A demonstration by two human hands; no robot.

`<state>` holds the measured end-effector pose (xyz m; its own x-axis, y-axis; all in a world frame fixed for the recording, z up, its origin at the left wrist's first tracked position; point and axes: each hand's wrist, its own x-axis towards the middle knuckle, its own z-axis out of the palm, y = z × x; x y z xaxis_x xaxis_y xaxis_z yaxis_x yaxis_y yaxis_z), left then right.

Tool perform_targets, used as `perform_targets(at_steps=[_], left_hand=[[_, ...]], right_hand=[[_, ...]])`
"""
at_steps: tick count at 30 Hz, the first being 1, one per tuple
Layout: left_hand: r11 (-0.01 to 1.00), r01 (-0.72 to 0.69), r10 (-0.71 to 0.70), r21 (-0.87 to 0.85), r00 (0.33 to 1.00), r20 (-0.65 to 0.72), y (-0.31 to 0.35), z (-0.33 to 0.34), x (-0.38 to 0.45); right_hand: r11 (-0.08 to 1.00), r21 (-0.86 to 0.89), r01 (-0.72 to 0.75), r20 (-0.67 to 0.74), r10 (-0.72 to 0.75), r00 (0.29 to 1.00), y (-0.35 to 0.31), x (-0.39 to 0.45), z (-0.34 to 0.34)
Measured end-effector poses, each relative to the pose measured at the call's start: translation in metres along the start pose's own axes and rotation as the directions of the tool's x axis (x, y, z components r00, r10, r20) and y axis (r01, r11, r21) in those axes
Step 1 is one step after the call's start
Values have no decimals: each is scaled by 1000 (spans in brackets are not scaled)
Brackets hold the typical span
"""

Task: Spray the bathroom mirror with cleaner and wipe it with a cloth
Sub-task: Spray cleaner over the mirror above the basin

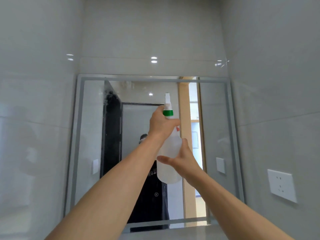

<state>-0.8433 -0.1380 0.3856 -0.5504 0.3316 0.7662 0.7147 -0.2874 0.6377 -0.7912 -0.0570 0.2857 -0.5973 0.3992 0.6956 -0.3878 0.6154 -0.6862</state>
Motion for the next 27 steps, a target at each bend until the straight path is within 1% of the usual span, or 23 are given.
perform_targets(at_steps=[9,12,15,22,25,27], left_hand=[[999,52,-52,17,998,30,3,35,-6],[998,50,-49,-28,998,45,4,44,-9],[996,27,-18,-88,995,102,4,57,-11],[991,36,-13,-132,985,174,25,98,-16],[989,27,4,-142,976,217,32,116,-21],[986,26,12,-166,975,222,34,127,-22]], right_hand=[[999,-34,-34,-32,33,999,11,-9,-33],[998,-45,-49,-63,47,997,16,-12,-41],[996,-62,-67,-102,60,993,19,-16,-50],[989,-107,-106,-202,83,976,18,-26,-93],[980,-156,-125,-243,85,966,16,-34,-113],[976,-166,-139,-257,93,962,16,-38,-125]])
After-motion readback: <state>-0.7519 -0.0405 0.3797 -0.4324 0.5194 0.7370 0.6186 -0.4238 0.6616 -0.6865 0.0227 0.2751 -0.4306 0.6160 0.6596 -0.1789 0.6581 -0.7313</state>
